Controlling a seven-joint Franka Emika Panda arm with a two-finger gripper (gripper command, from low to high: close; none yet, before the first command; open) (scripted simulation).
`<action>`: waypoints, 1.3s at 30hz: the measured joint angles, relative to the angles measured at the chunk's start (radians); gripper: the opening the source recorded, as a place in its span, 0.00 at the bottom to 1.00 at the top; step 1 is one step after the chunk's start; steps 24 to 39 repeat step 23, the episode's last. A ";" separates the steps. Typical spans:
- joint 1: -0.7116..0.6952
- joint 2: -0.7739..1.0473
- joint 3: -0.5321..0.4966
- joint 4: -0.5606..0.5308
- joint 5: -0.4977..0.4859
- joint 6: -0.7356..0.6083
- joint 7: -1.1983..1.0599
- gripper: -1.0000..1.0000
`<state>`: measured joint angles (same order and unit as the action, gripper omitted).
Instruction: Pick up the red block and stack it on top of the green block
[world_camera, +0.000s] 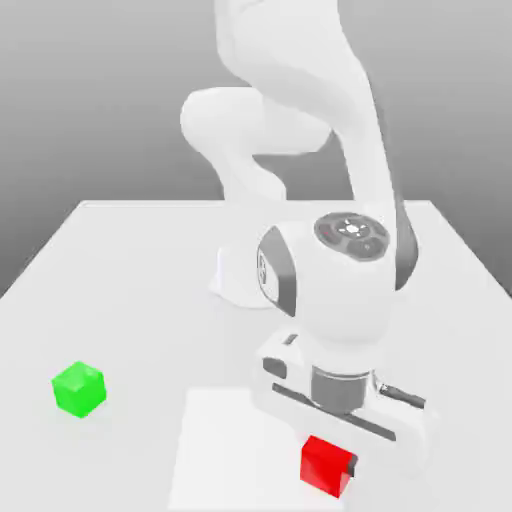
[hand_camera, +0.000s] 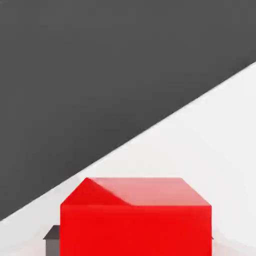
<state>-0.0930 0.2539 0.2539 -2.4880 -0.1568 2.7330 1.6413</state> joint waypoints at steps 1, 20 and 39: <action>-0.004 -0.031 0.000 -0.007 0.020 -0.023 -0.012 0.00; -0.534 -0.121 -0.303 -0.217 0.178 0.106 0.174 1.00; -0.534 -0.121 -0.303 -0.217 0.178 0.106 0.174 1.00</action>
